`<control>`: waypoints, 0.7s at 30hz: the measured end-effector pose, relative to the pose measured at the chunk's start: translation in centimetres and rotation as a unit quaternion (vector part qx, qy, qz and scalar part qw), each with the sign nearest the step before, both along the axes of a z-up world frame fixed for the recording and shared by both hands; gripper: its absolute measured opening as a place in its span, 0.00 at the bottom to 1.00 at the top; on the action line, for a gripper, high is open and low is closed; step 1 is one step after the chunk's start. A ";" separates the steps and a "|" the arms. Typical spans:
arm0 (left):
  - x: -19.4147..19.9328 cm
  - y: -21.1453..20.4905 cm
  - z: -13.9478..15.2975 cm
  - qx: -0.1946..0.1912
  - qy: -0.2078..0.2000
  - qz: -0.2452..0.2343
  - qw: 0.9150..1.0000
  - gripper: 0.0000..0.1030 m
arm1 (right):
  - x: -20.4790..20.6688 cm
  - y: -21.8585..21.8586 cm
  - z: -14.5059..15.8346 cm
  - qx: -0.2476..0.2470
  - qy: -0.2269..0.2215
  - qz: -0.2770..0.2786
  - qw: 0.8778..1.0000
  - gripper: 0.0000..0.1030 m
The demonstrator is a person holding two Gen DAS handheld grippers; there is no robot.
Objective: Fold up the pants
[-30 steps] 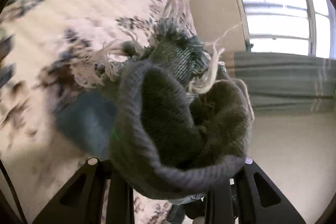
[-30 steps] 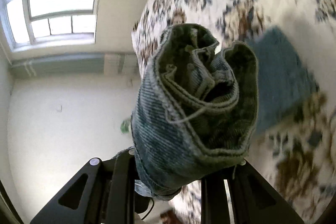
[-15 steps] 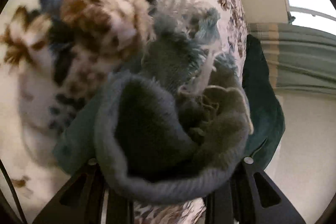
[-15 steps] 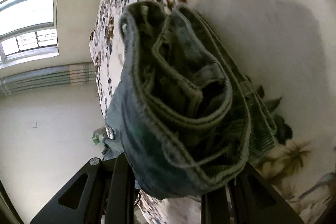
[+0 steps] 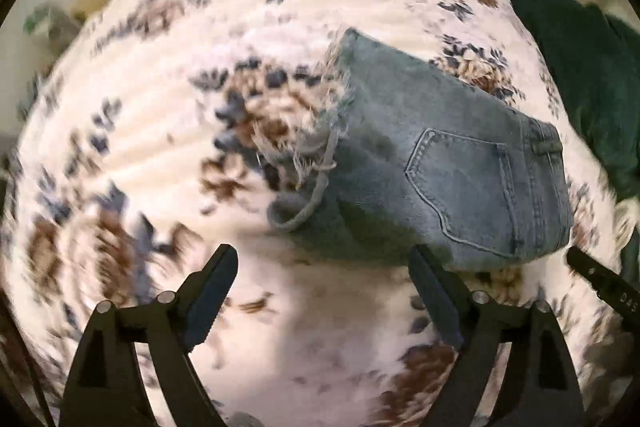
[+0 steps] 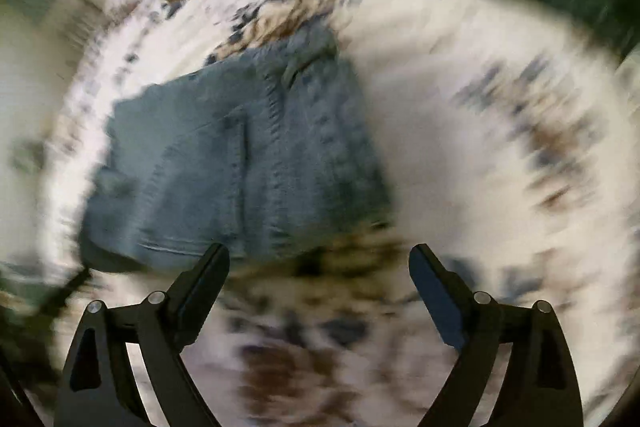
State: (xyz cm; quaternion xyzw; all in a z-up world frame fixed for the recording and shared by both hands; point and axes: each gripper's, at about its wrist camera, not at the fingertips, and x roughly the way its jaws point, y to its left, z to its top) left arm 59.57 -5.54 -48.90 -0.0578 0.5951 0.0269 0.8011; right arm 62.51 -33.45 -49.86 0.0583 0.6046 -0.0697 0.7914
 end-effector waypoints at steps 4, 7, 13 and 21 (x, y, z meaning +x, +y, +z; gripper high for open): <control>-0.1 -1.5 2.5 0.062 -0.032 -0.036 0.997 0.85 | -2.3 1.7 5.0 -0.078 -0.025 -0.001 0.997 0.91; -1.1 -2.4 5.1 0.066 -0.049 -0.047 0.995 0.85 | -4.3 1.7 7.9 -0.078 -0.040 -0.012 0.996 0.91; -4.8 -4.0 10.4 0.069 -0.079 -0.061 0.993 0.85 | -9.7 1.8 14.2 -0.081 -0.072 -0.017 0.994 0.91; -14.0 -4.6 19.3 0.074 -0.126 -0.057 0.988 0.85 | -19.9 2.3 24.6 -0.087 -0.127 -0.005 0.988 0.91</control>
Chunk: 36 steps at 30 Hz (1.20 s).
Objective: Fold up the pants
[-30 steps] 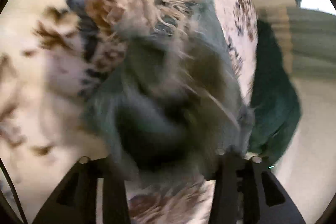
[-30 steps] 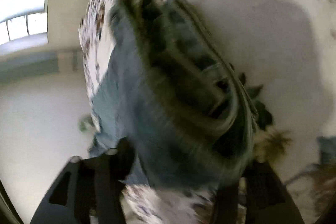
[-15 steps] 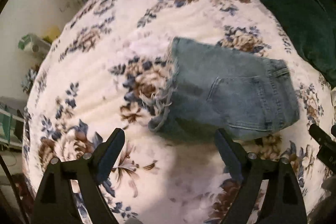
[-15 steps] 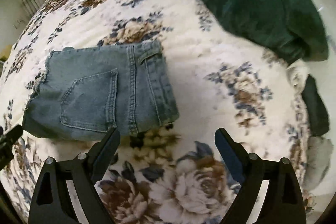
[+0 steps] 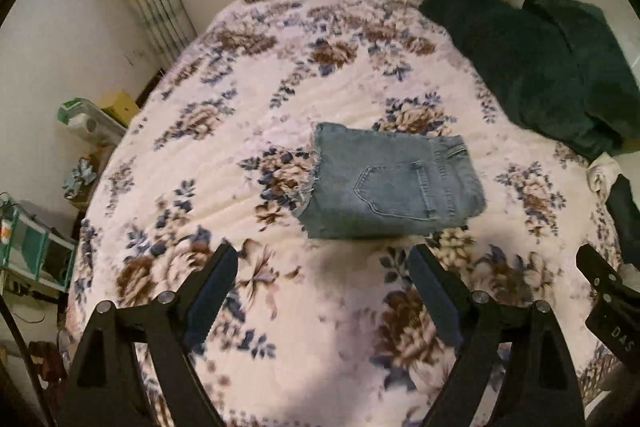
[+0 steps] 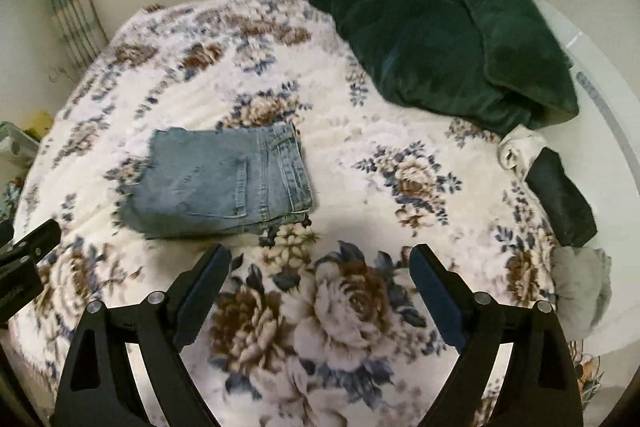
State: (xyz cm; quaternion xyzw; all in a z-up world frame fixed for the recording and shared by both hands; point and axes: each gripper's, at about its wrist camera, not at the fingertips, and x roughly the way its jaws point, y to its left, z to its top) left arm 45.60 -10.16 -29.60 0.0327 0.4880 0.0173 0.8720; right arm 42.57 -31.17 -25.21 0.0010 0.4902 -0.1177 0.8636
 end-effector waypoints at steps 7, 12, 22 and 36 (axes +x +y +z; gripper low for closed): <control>-11.5 -0.2 9.3 0.004 -0.054 0.010 0.998 0.85 | -12.6 0.6 10.9 0.005 -0.054 0.018 0.998 0.91; -19.5 -0.6 15.6 0.005 -0.082 0.015 0.997 0.85 | -20.9 1.7 18.0 0.000 -0.084 0.037 0.996 0.91; -29.7 0.7 25.6 -0.003 -0.136 0.020 0.991 0.85 | -34.6 4.0 30.5 0.019 -0.121 0.068 0.990 0.91; -31.2 2.7 27.1 -0.012 -0.164 0.018 0.986 1.00 | -36.0 5.9 35.8 -0.014 -0.183 0.048 0.982 0.96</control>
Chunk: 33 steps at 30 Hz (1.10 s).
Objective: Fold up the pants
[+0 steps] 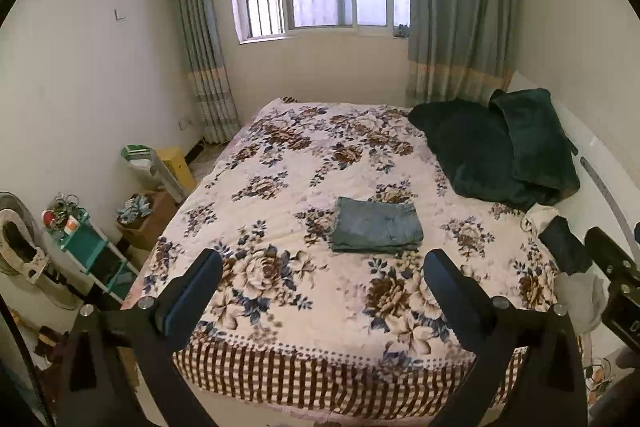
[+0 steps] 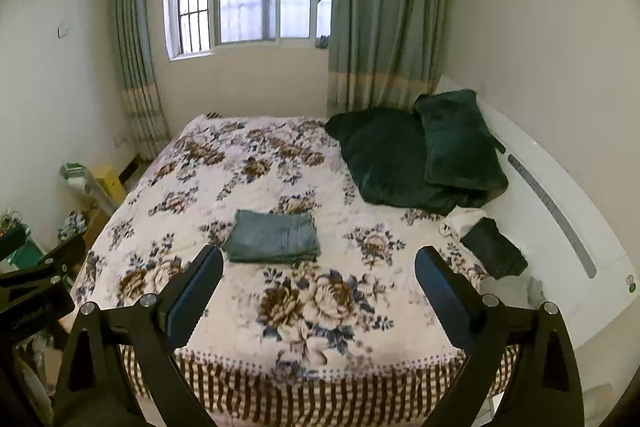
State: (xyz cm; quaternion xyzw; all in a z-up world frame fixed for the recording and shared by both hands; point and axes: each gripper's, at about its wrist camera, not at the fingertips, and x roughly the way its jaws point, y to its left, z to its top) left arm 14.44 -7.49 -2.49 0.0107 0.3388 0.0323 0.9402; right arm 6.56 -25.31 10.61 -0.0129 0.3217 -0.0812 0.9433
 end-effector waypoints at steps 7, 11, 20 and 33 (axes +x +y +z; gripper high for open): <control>2.6 -1.0 -2.2 0.022 0.006 -0.008 1.000 1.00 | 4.2 0.2 -2.4 -0.017 0.008 -0.013 1.000 0.97; 3.5 -1.5 -3.6 0.026 0.021 -0.013 0.999 1.00 | 6.3 0.0 -4.3 -0.022 0.027 -0.014 0.999 0.97; 5.0 -2.5 -5.4 0.029 0.039 -0.019 0.999 1.00 | 8.2 -0.8 -7.3 -0.026 0.050 -0.021 0.998 0.97; 6.6 -2.1 -5.9 0.023 0.036 -0.022 0.999 1.00 | 8.7 -1.2 -8.6 -0.019 0.055 -0.023 0.998 0.97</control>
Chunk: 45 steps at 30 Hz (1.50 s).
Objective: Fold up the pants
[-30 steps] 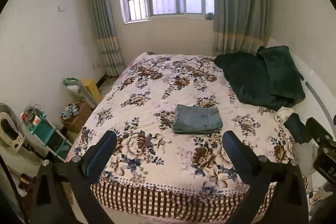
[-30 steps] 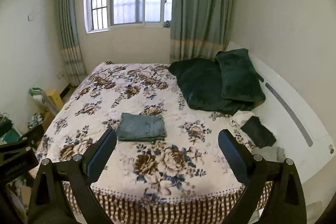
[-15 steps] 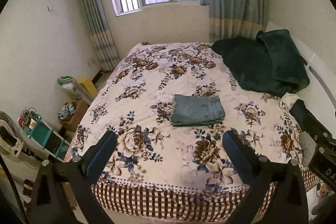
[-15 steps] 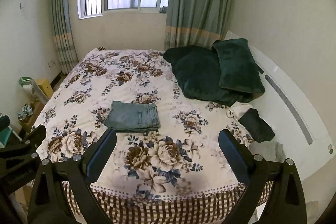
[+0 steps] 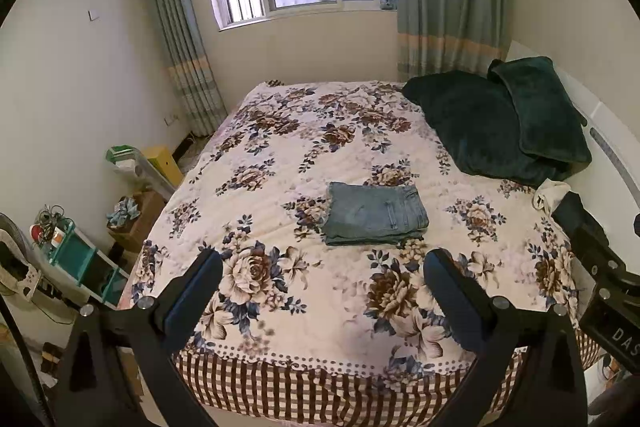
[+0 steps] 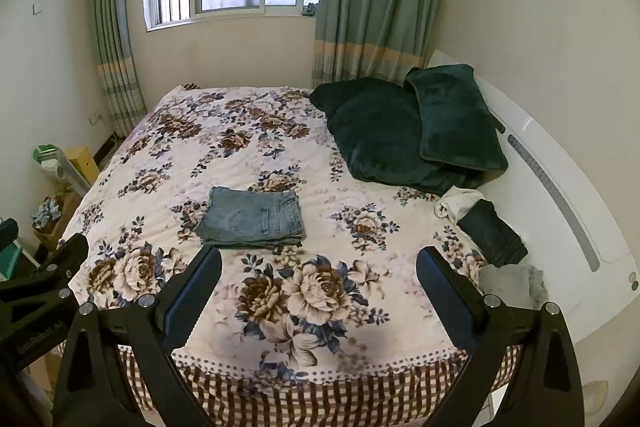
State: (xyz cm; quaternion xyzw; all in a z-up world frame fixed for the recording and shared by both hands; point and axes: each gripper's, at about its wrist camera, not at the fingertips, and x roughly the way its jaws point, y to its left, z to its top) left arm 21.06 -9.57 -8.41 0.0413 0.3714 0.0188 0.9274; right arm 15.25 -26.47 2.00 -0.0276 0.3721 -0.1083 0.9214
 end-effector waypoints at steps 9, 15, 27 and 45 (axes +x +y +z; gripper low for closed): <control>0.6 0.4 -0.2 0.001 0.006 0.003 1.000 1.00 | 1.2 1.1 -1.2 0.004 0.005 0.006 1.000 0.97; 0.8 1.2 -0.3 -0.002 0.007 0.011 1.000 1.00 | 1.4 1.8 -1.6 0.007 0.005 0.008 1.000 0.97; 0.9 1.7 0.4 -0.006 -0.002 0.016 1.000 1.00 | 1.8 3.2 -1.7 0.014 0.001 0.014 1.000 0.97; 1.3 1.9 1.5 -0.003 -0.010 0.018 1.000 1.00 | 2.2 3.3 -0.9 0.025 -0.002 0.017 1.000 0.97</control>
